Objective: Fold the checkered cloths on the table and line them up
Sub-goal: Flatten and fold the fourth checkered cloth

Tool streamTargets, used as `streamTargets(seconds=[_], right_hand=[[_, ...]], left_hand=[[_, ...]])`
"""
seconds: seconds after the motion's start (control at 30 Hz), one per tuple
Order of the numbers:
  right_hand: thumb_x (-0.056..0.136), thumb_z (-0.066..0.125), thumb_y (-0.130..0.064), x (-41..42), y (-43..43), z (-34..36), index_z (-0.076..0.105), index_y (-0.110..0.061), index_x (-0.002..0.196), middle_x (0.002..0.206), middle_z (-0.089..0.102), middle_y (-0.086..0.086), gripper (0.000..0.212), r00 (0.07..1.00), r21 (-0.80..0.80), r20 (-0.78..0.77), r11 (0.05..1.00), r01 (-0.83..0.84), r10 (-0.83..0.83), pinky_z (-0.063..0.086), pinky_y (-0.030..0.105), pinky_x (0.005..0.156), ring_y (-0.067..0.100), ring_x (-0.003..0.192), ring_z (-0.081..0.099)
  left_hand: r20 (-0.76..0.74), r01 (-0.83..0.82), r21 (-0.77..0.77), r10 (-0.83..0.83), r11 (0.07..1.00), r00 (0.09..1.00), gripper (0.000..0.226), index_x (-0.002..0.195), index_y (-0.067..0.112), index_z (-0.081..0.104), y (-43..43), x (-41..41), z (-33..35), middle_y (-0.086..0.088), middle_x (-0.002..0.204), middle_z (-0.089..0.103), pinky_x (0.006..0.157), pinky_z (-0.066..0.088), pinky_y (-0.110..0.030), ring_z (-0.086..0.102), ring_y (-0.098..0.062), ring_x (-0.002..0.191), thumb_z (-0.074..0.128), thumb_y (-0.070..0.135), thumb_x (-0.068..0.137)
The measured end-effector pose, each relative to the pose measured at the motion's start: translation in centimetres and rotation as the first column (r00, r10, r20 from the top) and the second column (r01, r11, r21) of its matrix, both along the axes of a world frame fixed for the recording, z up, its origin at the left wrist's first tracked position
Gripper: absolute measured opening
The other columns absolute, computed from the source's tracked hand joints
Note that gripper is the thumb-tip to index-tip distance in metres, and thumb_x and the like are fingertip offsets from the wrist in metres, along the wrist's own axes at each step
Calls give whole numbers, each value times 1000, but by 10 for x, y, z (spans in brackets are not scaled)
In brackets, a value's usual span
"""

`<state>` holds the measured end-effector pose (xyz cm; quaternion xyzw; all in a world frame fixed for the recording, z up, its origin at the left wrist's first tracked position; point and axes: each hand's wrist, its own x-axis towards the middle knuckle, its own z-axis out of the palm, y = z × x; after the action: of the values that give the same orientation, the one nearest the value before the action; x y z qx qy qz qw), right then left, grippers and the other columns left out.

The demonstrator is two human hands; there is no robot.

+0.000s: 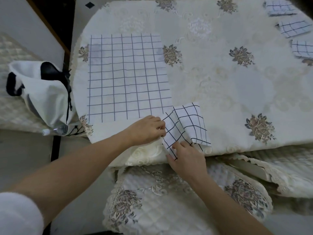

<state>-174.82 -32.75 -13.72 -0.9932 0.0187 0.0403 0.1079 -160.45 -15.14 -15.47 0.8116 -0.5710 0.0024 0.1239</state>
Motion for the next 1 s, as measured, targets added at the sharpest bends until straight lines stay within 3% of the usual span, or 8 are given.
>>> streamTargets(seconds=[0.13, 0.27, 0.37, 0.53, 0.67, 0.8, 0.9, 1.0], right_hand=[[82, 47, -48, -5, -24, 17, 56, -24, 78, 71, 57, -7, 26, 996, 64, 16, 994, -88, 87, 40, 29, 48, 20, 62, 57], [79, 62, -36, -9, -78, 24, 41, -22, 76, 66, 51, -4, 25, 996, 66, 89, 998, -22, 16, 37, 31, 44, 26, 53, 48], [73, 77, -36, -4, -104, 12, 46, -17, 92, 82, 51, 0, 41, 995, 34, 75, 998, 58, -61, 39, 31, 46, 26, 63, 49], [69, 78, -39, 16, -107, -5, 46, -18, 130, 106, 49, 7, 71, 993, 8, 12, 993, 115, -115, 49, 37, 57, 32, 90, 56], [69, 73, -26, 23, -114, -13, 51, -11, 124, 100, 54, 12, 61, 991, 17, 64, 993, 116, -117, 49, 40, 60, 36, 84, 56], [73, 63, -12, 18, -141, -20, 52, -6, 122, 103, 55, 19, 51, 957, 21, 29, 958, 287, -287, 49, 46, 65, 42, 86, 55], [82, 69, -30, 15, -156, -23, 49, -8, 116, 101, 54, 18, 45, 921, -3, -4, 921, 390, -390, 50, 49, 69, 42, 87, 56], [80, 74, -37, 16, -160, -23, 51, -6, 114, 94, 54, 18, 51, 942, -71, 26, 939, 335, -334, 48, 45, 61, 40, 77, 56]], left_hand=[[-64, -6, 30, 8, 1000, 998, 19, 93, 11, 69, -2, 1, -5, -6, 93, 65, 63, 52, -40, 60, -28, 82, 74, 4, 76], [-133, -5, 114, 21, 993, 991, 20, 89, 15, 63, -6, -1, 1, -1, 96, 61, 65, 46, -38, 53, -23, 82, 53, 28, 77], [-123, -33, 162, 53, 986, 991, 24, 91, 20, 60, -13, -4, 4, 2, 96, 60, 69, 45, -38, 51, -20, 85, 48, 40, 86], [21, -111, 278, 109, 954, 994, 42, 100, 24, 58, -30, -10, 3, 5, 98, 57, 75, 46, -39, 52, -19, 91, 38, 60, 95], [65, -119, 332, 104, 936, 993, 44, 108, 24, 55, -35, -12, 2, 4, 106, 55, 78, 44, -38, 51, -20, 97, 44, 63, 92], [65, -94, 339, 77, 936, 995, 43, 107, 25, 51, -35, -11, 1, 4, 109, 55, 79, 44, -38, 51, -20, 97, 45, 64, 91], [58, -95, 372, 79, 924, 995, 46, 115, 28, 52, -36, -9, 0, 5, 114, 54, 82, 44, -38, 51, -19, 102, 44, 66, 91], [59, -93, 375, 76, 922, 995, 45, 114, 28, 52, -36, -9, 1, 5, 113, 54, 82, 43, -37, 50, -19, 101, 45, 66, 91]])
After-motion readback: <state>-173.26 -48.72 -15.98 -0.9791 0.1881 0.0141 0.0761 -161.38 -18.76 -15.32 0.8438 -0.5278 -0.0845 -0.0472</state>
